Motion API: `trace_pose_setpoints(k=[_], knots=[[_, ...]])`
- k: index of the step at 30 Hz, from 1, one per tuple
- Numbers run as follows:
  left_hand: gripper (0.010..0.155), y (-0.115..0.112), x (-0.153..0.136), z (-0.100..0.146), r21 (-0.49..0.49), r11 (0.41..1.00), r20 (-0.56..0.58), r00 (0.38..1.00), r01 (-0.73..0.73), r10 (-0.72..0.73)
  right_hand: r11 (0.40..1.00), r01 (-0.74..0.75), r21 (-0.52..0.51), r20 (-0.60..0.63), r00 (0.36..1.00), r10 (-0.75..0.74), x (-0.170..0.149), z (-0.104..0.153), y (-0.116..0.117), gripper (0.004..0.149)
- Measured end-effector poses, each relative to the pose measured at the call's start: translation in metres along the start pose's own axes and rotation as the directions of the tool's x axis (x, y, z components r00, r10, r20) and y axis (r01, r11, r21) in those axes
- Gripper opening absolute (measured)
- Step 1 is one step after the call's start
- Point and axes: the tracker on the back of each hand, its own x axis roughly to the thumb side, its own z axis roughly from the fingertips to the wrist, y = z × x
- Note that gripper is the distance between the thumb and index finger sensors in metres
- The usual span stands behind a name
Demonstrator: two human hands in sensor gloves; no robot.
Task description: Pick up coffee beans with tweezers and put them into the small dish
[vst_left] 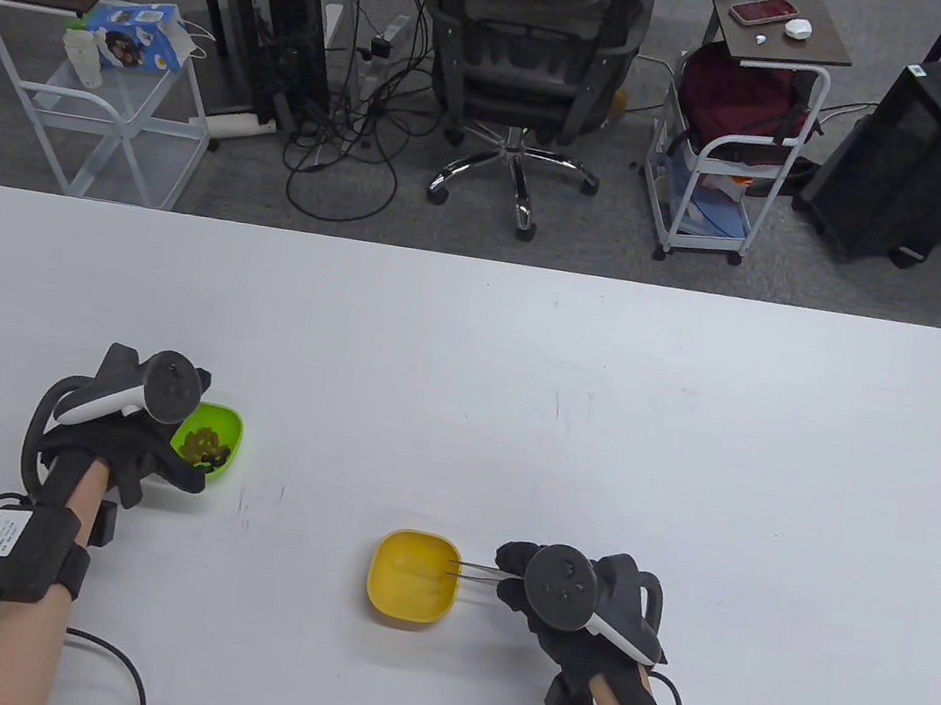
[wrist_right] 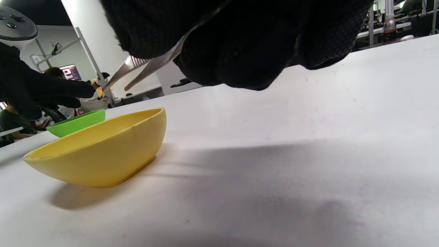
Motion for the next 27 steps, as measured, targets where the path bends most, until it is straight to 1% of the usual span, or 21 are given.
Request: trace_pose_setpoints(k=[3, 4, 5, 6, 9, 12, 18, 22, 24, 27], knots=[[0.124, -0.003, 0.002, -0.007, -0.033, 0.999, 0.002, 1.000, 0.001, -0.001, 1.000, 0.003, 0.004, 0.000, 1.000, -0.003, 0.000, 0.000, 0.000, 0.048], [0.124, -0.004, 0.003, -0.009, -0.030, 1.000, 0.008, 1.000, -0.003, 0.003, 1.000, 0.002, 0.005, -0.001, 1.000, -0.002, -0.001, 0.000, 0.000, 0.048], [0.124, -0.006, 0.004, -0.011, -0.004, 1.000, 0.020, 1.000, -0.011, 0.011, 1.000, 0.003, 0.006, -0.004, 1.000, -0.003, -0.001, 0.000, 0.000, 0.048], [0.124, -0.006, 0.004, -0.012, -0.006, 1.000, 0.023, 1.000, -0.007, 0.007, 1.000, 0.004, 0.007, -0.006, 1.000, -0.004, -0.002, 0.000, 0.000, 0.048], [0.124, -0.010, 0.004, -0.016, -0.046, 0.999, 0.002, 1.000, 0.016, -0.016, 1.000, 0.008, 0.005, -0.010, 1.000, -0.008, -0.003, 0.000, 0.000, 0.048], [0.125, -0.012, 0.003, -0.018, -0.009, 1.000, -0.005, 1.000, 0.016, -0.016, 1.000, 0.008, 0.006, -0.012, 1.000, -0.008, -0.003, 0.000, -0.001, 0.048], [0.124, -0.017, 0.001, -0.022, -0.020, 1.000, -0.014, 1.000, 0.013, -0.013, 1.000, 0.000, 0.009, -0.017, 1.000, 0.000, -0.003, 0.000, -0.001, 0.048], [0.121, -0.023, 0.000, -0.024, 0.053, 0.999, -0.011, 1.000, 0.010, -0.009, 1.000, 0.007, 0.009, -0.021, 1.000, -0.007, -0.004, 0.000, -0.001, 0.048], [0.120, -0.025, -0.002, -0.023, 0.091, 0.996, -0.005, 1.000, -0.011, 0.012, 1.000, 0.006, 0.011, -0.023, 1.000, -0.006, -0.004, 0.000, 0.000, 0.048], [0.120, -0.029, -0.005, -0.023, 0.125, 0.991, 0.016, 0.999, -0.050, 0.048, 1.000, 0.004, 0.015, -0.027, 1.000, -0.004, -0.004, -0.001, 0.000, 0.048]])
